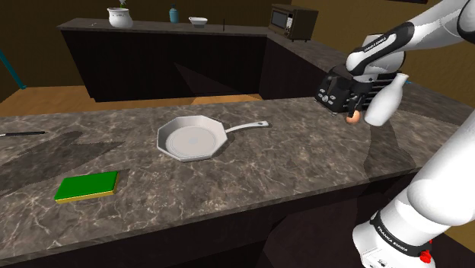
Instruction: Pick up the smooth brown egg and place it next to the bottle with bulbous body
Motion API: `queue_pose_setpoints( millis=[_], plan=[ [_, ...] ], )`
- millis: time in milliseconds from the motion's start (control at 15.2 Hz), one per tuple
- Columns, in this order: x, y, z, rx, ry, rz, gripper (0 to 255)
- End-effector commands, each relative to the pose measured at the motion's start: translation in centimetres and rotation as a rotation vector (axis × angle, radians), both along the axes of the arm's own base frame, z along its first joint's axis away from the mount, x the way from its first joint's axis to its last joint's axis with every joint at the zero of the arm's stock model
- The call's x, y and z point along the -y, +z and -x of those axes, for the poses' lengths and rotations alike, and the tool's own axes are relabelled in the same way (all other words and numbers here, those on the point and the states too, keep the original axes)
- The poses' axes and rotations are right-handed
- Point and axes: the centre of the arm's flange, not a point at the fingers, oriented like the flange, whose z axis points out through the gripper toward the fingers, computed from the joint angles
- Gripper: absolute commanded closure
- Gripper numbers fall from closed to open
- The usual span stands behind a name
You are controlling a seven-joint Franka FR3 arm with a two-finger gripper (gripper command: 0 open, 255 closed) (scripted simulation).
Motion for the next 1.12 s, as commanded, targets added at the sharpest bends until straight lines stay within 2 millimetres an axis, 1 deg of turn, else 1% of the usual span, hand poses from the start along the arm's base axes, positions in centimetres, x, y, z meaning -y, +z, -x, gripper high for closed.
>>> queue_pose_setpoints(
  millis=[0, 66, 198, 264, 462, 528, 1056],
  plan=[
    [-1.2, -2.2, 1.6, -0.1, -0.019, -0.082, 0],
    [-1.0, -1.5, 2.4, -0.101, -0.018, -0.083, 0],
    [-1.4, -1.4, 1.3, -0.101, -0.017, -0.081, 0],
    [-0.5, -1.7, 0.8, -0.1, -0.018, -0.083, 0],
    [-0.5, 2.2, -0.2, -0.1, -0.018, -0.083, 0],
    [-0.5, 3.2, -0.4, -0.1, -0.018, -0.083, 0],
    [-0.5, 3.2, -0.4, -0.1, -0.018, -0.083, 0]
  ],
)
